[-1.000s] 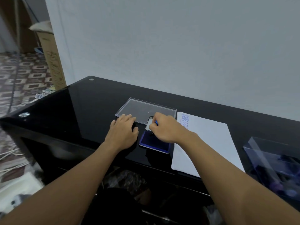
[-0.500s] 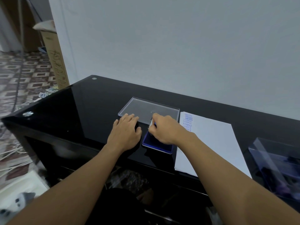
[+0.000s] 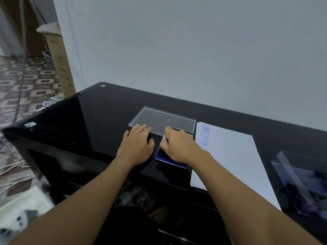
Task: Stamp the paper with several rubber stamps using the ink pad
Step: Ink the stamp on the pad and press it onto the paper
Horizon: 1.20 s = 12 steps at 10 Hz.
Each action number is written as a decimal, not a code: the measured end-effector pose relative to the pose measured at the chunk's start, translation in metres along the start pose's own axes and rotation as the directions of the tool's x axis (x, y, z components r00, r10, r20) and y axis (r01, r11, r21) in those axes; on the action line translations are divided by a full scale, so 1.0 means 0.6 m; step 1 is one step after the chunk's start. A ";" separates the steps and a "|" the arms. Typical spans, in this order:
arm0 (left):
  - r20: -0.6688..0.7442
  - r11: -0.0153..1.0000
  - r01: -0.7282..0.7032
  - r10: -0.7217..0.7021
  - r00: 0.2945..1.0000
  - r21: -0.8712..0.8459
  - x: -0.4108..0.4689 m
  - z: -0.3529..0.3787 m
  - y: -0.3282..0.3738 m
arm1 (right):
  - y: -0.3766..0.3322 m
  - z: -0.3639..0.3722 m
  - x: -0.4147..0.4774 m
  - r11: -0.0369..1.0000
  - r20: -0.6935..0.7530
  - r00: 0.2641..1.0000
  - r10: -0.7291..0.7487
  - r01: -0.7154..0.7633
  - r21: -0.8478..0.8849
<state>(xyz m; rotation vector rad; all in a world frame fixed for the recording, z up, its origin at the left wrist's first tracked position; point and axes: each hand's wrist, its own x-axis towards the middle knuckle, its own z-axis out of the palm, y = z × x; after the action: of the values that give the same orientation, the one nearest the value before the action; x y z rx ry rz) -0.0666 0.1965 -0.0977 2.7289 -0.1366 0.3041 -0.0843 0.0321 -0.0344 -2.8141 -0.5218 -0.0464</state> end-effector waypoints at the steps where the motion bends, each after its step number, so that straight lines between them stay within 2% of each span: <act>1: -0.001 1.000 0.001 -0.001 1.000 0.001 -0.001 -0.001 0.001 | 0.000 0.004 0.000 0.999 -0.010 1.000 0.012 -0.012 0.030; 12: 0.004 1.000 -0.004 0.004 1.000 0.001 -0.004 -0.001 0.001 | 0.004 0.013 0.004 0.999 -0.021 1.000 0.023 -0.022 0.035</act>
<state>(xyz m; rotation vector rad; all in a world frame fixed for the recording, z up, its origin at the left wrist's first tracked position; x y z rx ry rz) -0.0688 0.1960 -0.0976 2.7307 -0.1436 0.3002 -0.0811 0.0329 -0.0426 -2.7817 -0.4814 -0.0626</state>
